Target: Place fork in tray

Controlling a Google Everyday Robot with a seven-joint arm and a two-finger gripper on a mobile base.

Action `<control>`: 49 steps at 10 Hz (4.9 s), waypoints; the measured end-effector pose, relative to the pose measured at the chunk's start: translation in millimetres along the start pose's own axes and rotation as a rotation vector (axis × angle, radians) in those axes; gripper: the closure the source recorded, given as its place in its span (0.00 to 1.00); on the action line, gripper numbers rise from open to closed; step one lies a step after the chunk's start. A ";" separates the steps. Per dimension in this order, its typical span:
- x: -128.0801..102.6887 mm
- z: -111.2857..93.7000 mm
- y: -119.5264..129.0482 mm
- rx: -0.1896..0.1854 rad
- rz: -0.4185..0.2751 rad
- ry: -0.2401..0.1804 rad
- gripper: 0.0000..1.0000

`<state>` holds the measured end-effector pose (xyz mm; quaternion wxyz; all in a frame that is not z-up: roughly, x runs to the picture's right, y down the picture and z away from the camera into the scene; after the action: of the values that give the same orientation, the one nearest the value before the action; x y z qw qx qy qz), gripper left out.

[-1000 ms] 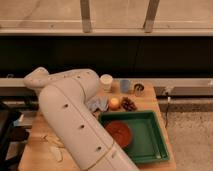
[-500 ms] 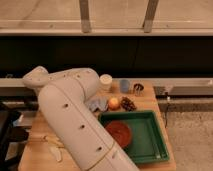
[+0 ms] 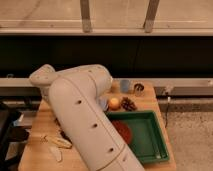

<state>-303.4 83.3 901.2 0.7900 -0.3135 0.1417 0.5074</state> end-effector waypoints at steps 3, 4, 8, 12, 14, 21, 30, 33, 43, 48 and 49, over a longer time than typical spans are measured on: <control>-0.2 -51.1 -11.5 -0.061 0.021 -0.060 1.00; 1.2 -70.0 -14.1 -0.076 0.024 -0.078 1.00; 38.9 -112.1 -65.8 -0.111 0.097 -0.027 1.00; 102.1 -125.1 -134.6 -0.149 0.225 0.089 1.00; 142.0 -138.6 -166.7 -0.143 0.312 0.124 1.00; 297.0 -192.0 -236.2 -0.109 0.630 0.130 1.00; 293.3 -187.2 -225.1 -0.066 0.654 0.109 1.00; 294.6 -172.6 -231.5 -0.052 0.693 0.118 1.00; 416.8 -106.6 -374.3 0.045 0.996 0.246 0.93; 413.9 -93.4 -371.1 0.019 1.000 0.258 0.43; 413.0 -94.2 -369.9 0.014 0.998 0.256 0.35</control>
<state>218.6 210.9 735.4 0.4302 -0.2618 0.3731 0.7792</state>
